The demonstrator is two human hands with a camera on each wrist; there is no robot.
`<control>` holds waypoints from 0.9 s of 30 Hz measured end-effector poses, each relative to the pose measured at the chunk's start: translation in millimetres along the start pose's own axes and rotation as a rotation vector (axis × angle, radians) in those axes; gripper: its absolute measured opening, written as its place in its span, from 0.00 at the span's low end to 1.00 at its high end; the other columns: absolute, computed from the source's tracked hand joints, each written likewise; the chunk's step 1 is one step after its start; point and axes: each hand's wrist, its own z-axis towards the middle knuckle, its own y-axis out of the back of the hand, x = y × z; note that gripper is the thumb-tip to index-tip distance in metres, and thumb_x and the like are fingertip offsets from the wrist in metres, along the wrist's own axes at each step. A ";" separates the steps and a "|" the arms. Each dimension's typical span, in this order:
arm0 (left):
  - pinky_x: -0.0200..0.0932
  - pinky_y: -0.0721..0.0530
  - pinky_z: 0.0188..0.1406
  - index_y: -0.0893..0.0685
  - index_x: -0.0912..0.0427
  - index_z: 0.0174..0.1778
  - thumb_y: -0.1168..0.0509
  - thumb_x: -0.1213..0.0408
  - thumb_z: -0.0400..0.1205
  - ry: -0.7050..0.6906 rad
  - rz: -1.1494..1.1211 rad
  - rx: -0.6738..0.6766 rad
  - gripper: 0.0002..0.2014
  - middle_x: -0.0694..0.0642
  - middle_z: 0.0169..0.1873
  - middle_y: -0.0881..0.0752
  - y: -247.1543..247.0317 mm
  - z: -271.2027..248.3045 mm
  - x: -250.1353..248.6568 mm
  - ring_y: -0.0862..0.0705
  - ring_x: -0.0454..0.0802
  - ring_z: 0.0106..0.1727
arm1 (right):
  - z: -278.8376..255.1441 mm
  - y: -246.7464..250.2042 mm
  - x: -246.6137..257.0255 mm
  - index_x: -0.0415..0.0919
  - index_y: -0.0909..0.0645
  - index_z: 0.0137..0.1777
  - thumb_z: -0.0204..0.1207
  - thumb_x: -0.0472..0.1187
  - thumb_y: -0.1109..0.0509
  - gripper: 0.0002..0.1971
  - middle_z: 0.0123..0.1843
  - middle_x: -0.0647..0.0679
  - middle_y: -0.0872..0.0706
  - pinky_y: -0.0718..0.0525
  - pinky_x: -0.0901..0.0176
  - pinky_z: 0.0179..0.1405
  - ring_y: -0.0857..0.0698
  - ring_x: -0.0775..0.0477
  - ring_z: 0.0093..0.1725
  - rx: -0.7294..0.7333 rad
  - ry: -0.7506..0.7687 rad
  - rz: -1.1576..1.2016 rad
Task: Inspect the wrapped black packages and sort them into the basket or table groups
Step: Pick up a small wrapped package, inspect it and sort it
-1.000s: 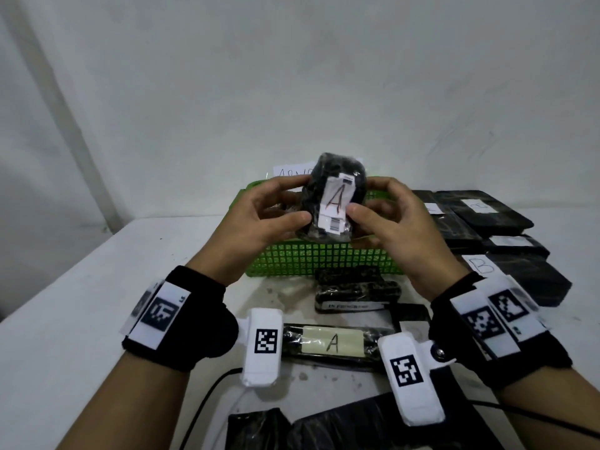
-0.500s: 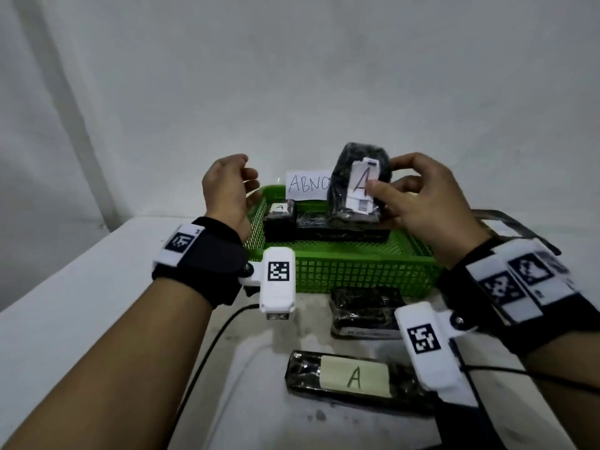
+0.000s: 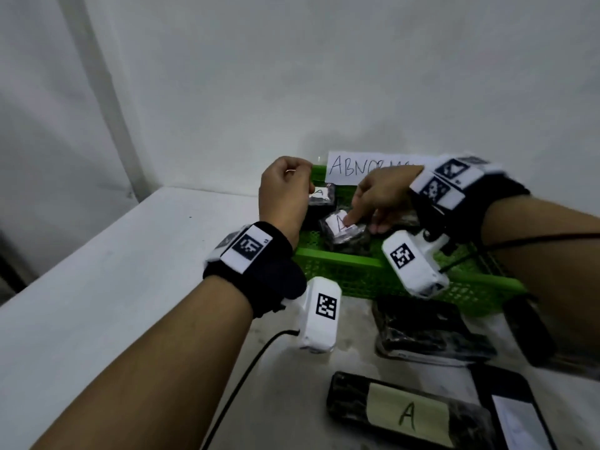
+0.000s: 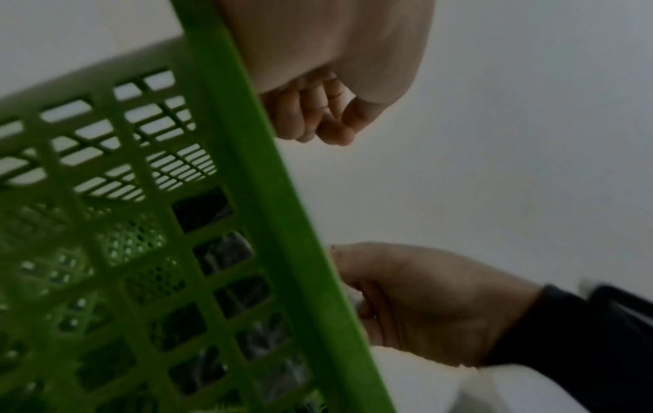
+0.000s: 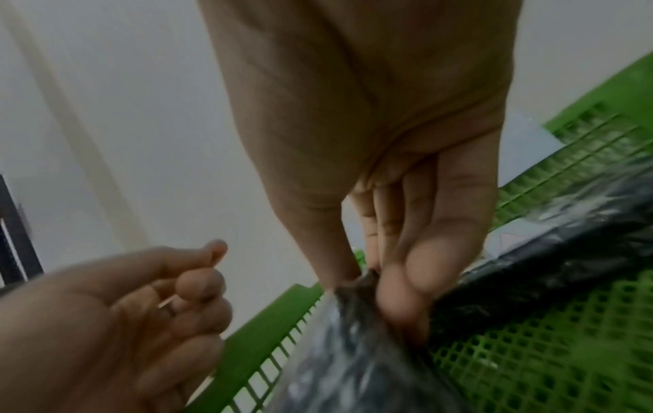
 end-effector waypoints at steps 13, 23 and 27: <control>0.37 0.34 0.21 0.20 0.53 0.32 0.36 0.67 0.80 0.051 -0.059 -0.038 0.11 0.45 0.19 0.26 1.6 9.4 6.2 0.31 0.43 0.21 | 43.3 -14.9 24.7 0.38 0.14 0.42 0.77 0.32 0.23 0.04 0.42 0.39 0.07 0.10 0.43 0.57 0.08 0.43 0.39 0.311 0.034 -0.164; 0.38 0.36 0.21 0.23 0.53 0.27 0.37 0.69 0.78 0.041 -0.069 -0.026 0.13 0.44 0.16 0.30 2.5 7.0 5.4 0.34 0.46 0.20 | 35.8 -17.1 18.7 0.38 0.17 0.41 0.80 0.30 0.29 0.07 0.42 0.41 0.11 0.10 0.46 0.56 0.12 0.41 0.43 0.189 0.042 -0.146; 0.40 0.37 0.22 0.23 0.54 0.26 0.36 0.68 0.78 0.032 -0.025 -0.015 0.14 0.44 0.14 0.30 2.4 7.4 6.4 0.34 0.46 0.20 | 26.4 -4.2 19.9 0.39 0.14 0.61 0.85 0.37 0.31 0.09 0.61 0.37 0.11 0.11 0.38 0.62 0.06 0.46 0.38 0.269 0.026 -0.210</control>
